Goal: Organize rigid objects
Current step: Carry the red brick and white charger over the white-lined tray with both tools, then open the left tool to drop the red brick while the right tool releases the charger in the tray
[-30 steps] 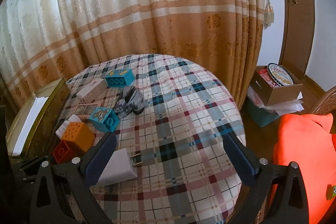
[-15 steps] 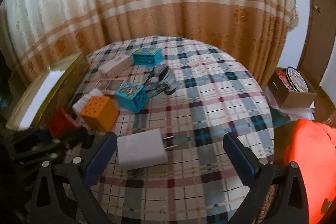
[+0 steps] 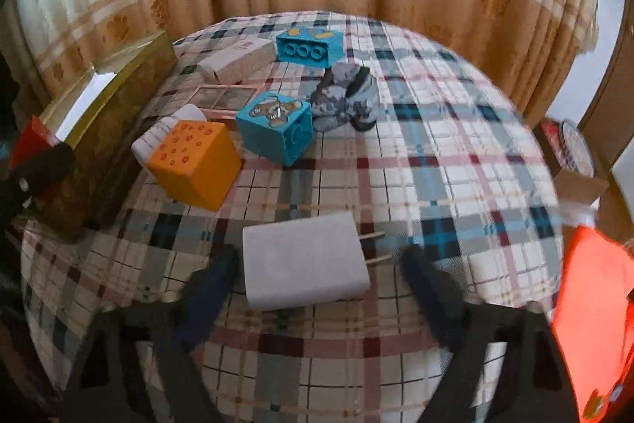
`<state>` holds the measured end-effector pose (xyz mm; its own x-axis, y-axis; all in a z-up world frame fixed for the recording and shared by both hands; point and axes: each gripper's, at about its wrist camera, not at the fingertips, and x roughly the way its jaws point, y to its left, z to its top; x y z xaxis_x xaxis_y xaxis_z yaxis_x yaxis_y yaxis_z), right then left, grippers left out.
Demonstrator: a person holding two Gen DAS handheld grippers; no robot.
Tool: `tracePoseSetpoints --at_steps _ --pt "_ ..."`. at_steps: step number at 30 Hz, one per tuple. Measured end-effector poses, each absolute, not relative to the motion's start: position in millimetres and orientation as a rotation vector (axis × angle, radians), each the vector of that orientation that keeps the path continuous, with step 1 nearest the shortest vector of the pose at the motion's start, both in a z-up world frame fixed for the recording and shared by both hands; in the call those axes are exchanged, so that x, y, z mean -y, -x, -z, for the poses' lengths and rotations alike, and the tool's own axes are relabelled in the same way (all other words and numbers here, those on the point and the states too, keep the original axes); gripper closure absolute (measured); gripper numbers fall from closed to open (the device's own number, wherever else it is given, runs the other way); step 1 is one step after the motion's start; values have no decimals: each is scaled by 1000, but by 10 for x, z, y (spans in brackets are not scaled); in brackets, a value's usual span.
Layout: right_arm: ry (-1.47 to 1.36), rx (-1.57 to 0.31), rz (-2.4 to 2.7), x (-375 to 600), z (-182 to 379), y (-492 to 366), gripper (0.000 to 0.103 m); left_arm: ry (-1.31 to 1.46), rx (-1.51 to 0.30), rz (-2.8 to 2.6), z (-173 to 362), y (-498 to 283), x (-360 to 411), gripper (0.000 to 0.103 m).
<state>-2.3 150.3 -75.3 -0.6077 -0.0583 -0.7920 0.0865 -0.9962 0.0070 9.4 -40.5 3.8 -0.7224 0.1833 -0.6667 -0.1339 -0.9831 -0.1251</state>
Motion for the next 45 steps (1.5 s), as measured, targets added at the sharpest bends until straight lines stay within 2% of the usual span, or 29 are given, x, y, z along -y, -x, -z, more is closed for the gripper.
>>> tracePoseSetpoints --at_steps 5,10,20,26,35,45 --pt "-1346 -57 2744 -1505 743 19 32 1048 105 -2790 -106 -117 468 63" --pt "-1308 27 2739 -1548 683 19 32 992 119 -2813 -215 -134 543 63" --pt "-936 -27 2740 -1052 -63 32 32 940 185 -3034 -311 -35 1058 63" --pt "-784 -84 2651 -457 -299 144 32 997 222 -3166 -232 57 1482 63" --pt "-806 -145 2535 278 -159 508 32 1090 257 -3241 -134 232 1791 63" --pt "-863 -181 2498 433 20 754 32 1192 231 -3243 -15 356 1801 63"
